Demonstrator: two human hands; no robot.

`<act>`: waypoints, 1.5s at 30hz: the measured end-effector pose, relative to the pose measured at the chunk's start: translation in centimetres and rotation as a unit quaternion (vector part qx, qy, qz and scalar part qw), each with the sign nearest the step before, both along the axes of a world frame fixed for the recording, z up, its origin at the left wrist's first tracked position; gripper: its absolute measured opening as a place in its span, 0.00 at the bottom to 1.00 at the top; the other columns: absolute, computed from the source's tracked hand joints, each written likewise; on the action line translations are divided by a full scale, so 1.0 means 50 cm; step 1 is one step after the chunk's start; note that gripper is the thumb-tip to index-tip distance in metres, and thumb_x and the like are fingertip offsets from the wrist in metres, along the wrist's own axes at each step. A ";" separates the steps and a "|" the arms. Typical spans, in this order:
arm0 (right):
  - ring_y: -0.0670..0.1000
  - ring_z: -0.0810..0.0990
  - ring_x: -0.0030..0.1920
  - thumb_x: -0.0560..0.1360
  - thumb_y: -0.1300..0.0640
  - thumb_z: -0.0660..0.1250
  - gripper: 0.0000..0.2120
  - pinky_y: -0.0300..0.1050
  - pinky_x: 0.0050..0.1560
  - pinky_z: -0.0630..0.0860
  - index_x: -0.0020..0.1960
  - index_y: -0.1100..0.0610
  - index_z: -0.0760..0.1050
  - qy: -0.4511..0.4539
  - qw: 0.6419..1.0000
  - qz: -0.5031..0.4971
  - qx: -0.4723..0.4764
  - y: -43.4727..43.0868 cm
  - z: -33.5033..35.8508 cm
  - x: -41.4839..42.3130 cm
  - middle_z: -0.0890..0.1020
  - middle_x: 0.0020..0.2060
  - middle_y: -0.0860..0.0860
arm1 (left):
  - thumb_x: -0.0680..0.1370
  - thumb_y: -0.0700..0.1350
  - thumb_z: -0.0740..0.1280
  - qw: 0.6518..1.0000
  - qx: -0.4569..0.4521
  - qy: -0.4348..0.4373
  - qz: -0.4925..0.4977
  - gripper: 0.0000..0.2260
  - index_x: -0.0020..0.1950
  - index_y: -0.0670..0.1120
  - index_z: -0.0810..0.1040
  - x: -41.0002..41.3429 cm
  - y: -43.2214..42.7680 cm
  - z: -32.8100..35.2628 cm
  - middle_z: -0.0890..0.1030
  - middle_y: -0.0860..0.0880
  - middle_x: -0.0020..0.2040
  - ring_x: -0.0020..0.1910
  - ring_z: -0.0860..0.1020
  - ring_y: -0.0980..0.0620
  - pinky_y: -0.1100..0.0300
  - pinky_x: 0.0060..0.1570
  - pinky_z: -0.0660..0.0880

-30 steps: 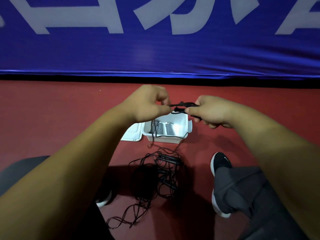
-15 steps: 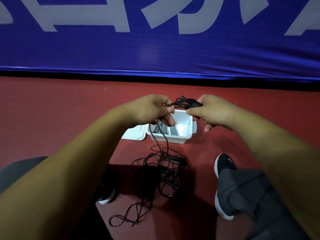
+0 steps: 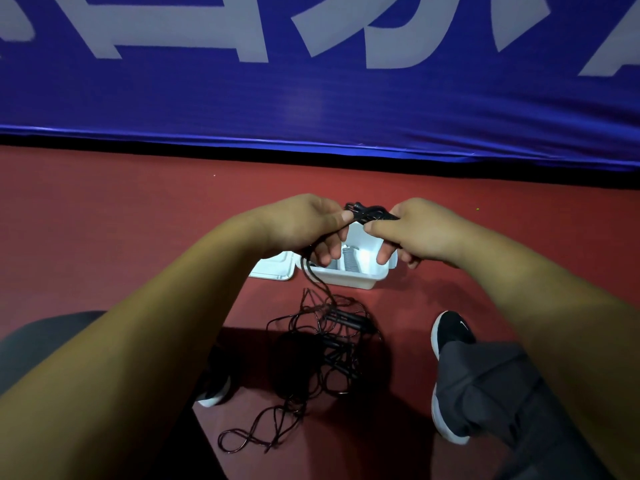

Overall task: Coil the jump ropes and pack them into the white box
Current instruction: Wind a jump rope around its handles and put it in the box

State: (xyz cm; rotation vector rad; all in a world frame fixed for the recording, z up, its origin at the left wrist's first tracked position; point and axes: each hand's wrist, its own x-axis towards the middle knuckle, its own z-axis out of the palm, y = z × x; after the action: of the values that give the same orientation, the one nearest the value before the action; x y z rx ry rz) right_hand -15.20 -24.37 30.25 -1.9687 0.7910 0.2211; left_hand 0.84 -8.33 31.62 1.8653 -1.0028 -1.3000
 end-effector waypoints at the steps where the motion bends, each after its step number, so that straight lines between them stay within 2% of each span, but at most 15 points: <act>1: 0.49 0.73 0.27 0.83 0.46 0.68 0.18 0.45 0.32 0.77 0.58 0.62 0.75 0.000 1.000 0.001 0.002 0.000 0.000 0.000 0.89 0.39 0.54 | 0.89 0.52 0.59 1.000 0.000 -0.016 -0.007 0.16 0.53 0.40 0.78 -0.001 0.000 -0.002 0.82 0.43 0.39 0.32 0.76 0.49 0.57 0.38 0.75; 5: 0.48 0.73 0.26 0.84 0.46 0.68 0.16 0.43 0.27 0.74 0.58 0.60 0.77 -0.008 1.000 0.002 0.004 0.006 -0.001 0.000 0.89 0.39 0.55 | 0.89 0.50 0.57 0.998 0.003 -0.055 -0.020 0.17 0.57 0.38 0.78 0.006 0.002 -0.008 0.83 0.45 0.39 0.28 0.70 0.52 0.62 0.32 0.72; 7: 0.48 0.73 0.26 0.83 0.46 0.68 0.14 0.42 0.25 0.72 0.57 0.58 0.77 -0.022 1.000 -0.007 -0.004 0.010 -0.001 0.001 0.88 0.38 0.55 | 0.89 0.51 0.58 0.999 0.011 -0.034 -0.004 0.17 0.58 0.38 0.78 0.012 0.002 -0.008 0.83 0.44 0.39 0.28 0.70 0.53 0.62 0.30 0.72; 10: 0.49 0.72 0.25 0.83 0.48 0.69 0.12 0.41 0.24 0.69 0.55 0.58 0.78 -0.052 0.998 -0.020 -0.007 0.012 -0.002 0.003 0.86 0.36 0.55 | 0.88 0.56 0.59 0.997 0.031 0.035 0.056 0.20 0.61 0.39 0.76 0.015 -0.005 -0.013 0.86 0.42 0.41 0.28 0.70 0.51 0.58 0.32 0.71; 13: 0.50 0.72 0.24 0.84 0.50 0.69 0.10 0.42 0.24 0.68 0.54 0.57 0.77 -0.074 0.997 -0.008 0.006 0.017 -0.004 0.006 0.84 0.33 0.54 | 0.86 0.62 0.58 0.993 0.010 0.028 0.114 0.21 0.68 0.48 0.73 0.022 -0.008 -0.023 0.88 0.42 0.48 0.27 0.69 0.51 0.58 0.32 0.70; 16: 0.50 0.72 0.25 0.84 0.51 0.68 0.08 0.42 0.25 0.67 0.52 0.55 0.75 -0.076 0.997 0.010 0.005 0.022 -0.004 0.008 0.83 0.33 0.54 | 0.87 0.58 0.59 0.991 -0.069 -0.047 0.107 0.16 0.73 0.58 0.75 0.023 -0.005 -0.024 0.87 0.51 0.51 0.28 0.69 0.54 0.58 0.33 0.74; 19: 0.50 0.73 0.26 0.84 0.50 0.69 0.08 0.43 0.25 0.69 0.52 0.54 0.75 -0.066 0.998 0.024 0.002 0.021 -0.004 0.006 0.83 0.33 0.54 | 0.87 0.50 0.62 0.987 -0.103 -0.101 0.066 0.11 0.66 0.55 0.81 0.023 -0.004 -0.022 0.83 0.61 0.44 0.29 0.71 0.59 0.60 0.31 0.75; 22: 0.51 0.77 0.28 0.84 0.51 0.69 0.09 0.46 0.27 0.75 0.53 0.56 0.74 -0.060 0.998 0.034 0.001 0.024 -0.008 0.002 0.85 0.34 0.54 | 0.87 0.48 0.64 0.983 -0.093 -0.154 0.031 0.06 0.58 0.53 0.81 0.019 -0.004 -0.022 0.78 0.66 0.33 0.27 0.72 0.63 0.63 0.30 0.74; 25: 0.54 0.84 0.34 0.84 0.54 0.69 0.08 0.50 0.34 0.83 0.54 0.58 0.73 -0.082 0.995 0.015 0.050 0.029 -0.013 0.006 0.87 0.39 0.57 | 0.86 0.45 0.65 0.976 -0.113 -0.176 0.065 0.05 0.54 0.51 0.80 0.013 -0.011 -0.032 0.78 0.65 0.32 0.28 0.73 0.65 0.64 0.29 0.73; 28: 0.57 0.89 0.46 0.82 0.56 0.71 0.09 0.54 0.45 0.87 0.55 0.58 0.73 -0.087 0.993 -0.011 0.074 0.028 -0.008 0.010 0.87 0.48 0.57 | 0.85 0.43 0.66 0.972 -0.138 -0.156 0.105 0.05 0.52 0.50 0.81 0.007 -0.017 -0.041 0.79 0.60 0.35 0.28 0.73 0.63 0.61 0.30 0.73; 31: 0.57 0.88 0.43 0.82 0.58 0.72 0.09 0.57 0.46 0.87 0.56 0.58 0.72 -0.072 0.987 -0.029 0.138 0.027 0.002 0.009 0.84 0.52 0.59 | 0.85 0.42 0.65 0.972 -0.139 -0.143 0.122 0.06 0.51 0.49 0.81 0.001 -0.021 -0.043 0.80 0.54 0.38 0.28 0.73 0.55 0.59 0.30 0.74; 34: 0.53 0.85 0.38 0.82 0.57 0.71 0.09 0.51 0.38 0.84 0.58 0.56 0.73 -0.057 0.986 -0.023 0.155 0.024 0.012 0.008 0.86 0.50 0.58 | 0.85 0.42 0.66 0.973 -0.136 -0.135 0.129 0.07 0.51 0.49 0.82 0.001 -0.025 -0.039 0.81 0.52 0.39 0.29 0.73 0.49 0.57 0.31 0.74; 36: 0.50 0.81 0.34 0.82 0.56 0.71 0.08 0.45 0.33 0.78 0.57 0.55 0.73 -0.056 0.988 -0.026 0.143 0.020 0.016 0.011 0.88 0.50 0.57 | 0.85 0.42 0.66 0.974 -0.135 -0.129 0.131 0.07 0.51 0.48 0.82 0.004 -0.027 -0.035 0.81 0.53 0.38 0.30 0.73 0.48 0.58 0.32 0.74; 41: 0.47 0.69 0.29 0.82 0.57 0.69 0.11 0.41 0.29 0.61 0.63 0.60 0.76 -0.046 0.984 -0.036 0.169 0.016 0.020 0.010 0.87 0.44 0.57 | 0.86 0.43 0.65 0.979 -0.114 -0.103 0.130 0.07 0.52 0.45 0.83 0.003 -0.029 -0.033 0.78 0.57 0.30 0.27 0.72 0.51 0.64 0.29 0.71; 45: 0.47 0.66 0.28 0.82 0.58 0.67 0.11 0.41 0.29 0.60 0.62 0.63 0.75 -0.019 0.989 -0.019 0.147 0.016 0.023 0.007 0.88 0.45 0.58 | 0.85 0.43 0.65 0.983 -0.098 -0.076 0.136 0.08 0.52 0.44 0.83 0.000 -0.030 -0.040 0.77 0.54 0.33 0.27 0.71 0.50 0.60 0.32 0.73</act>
State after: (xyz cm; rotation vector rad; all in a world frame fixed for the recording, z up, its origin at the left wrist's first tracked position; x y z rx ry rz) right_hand -14.83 -23.57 31.40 -1.6746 0.7251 0.2615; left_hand 0.86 -9.82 29.60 1.8915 -0.8787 -0.8798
